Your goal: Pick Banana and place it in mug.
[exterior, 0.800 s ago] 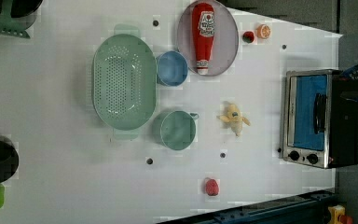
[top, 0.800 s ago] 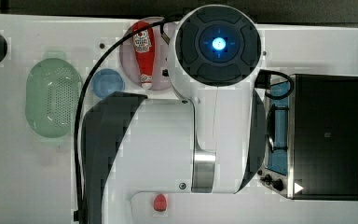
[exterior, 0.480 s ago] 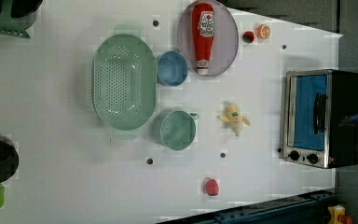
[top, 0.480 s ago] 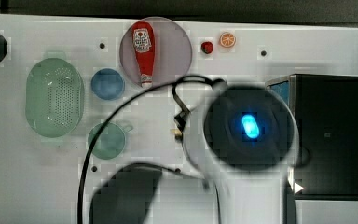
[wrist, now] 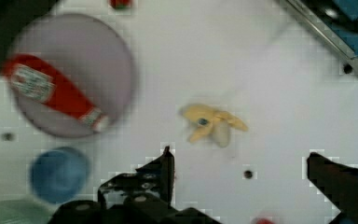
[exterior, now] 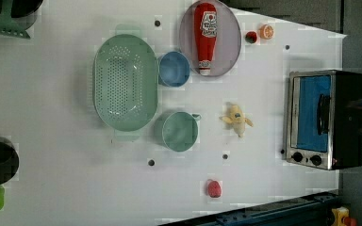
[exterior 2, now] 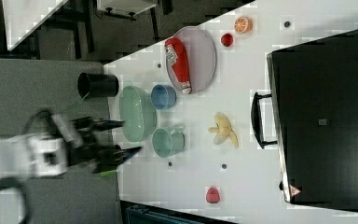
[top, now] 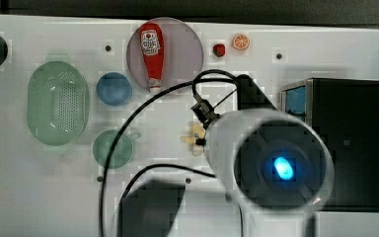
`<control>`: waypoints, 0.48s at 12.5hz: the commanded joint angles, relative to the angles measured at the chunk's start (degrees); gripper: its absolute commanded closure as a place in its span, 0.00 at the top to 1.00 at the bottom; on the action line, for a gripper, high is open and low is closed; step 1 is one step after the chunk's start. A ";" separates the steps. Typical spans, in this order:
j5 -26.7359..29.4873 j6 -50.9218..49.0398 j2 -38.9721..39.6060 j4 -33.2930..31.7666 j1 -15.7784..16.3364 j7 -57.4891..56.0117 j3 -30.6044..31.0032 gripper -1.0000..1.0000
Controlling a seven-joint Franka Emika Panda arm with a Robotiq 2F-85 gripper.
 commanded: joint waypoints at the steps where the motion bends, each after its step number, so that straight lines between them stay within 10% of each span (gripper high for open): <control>1: 0.79 10.34 8.88 -10.70 0.36 -8.86 1.37 1.00; 6: 0.17 30.10 20.12 -17.84 0.35 -30.19 1.51 1.00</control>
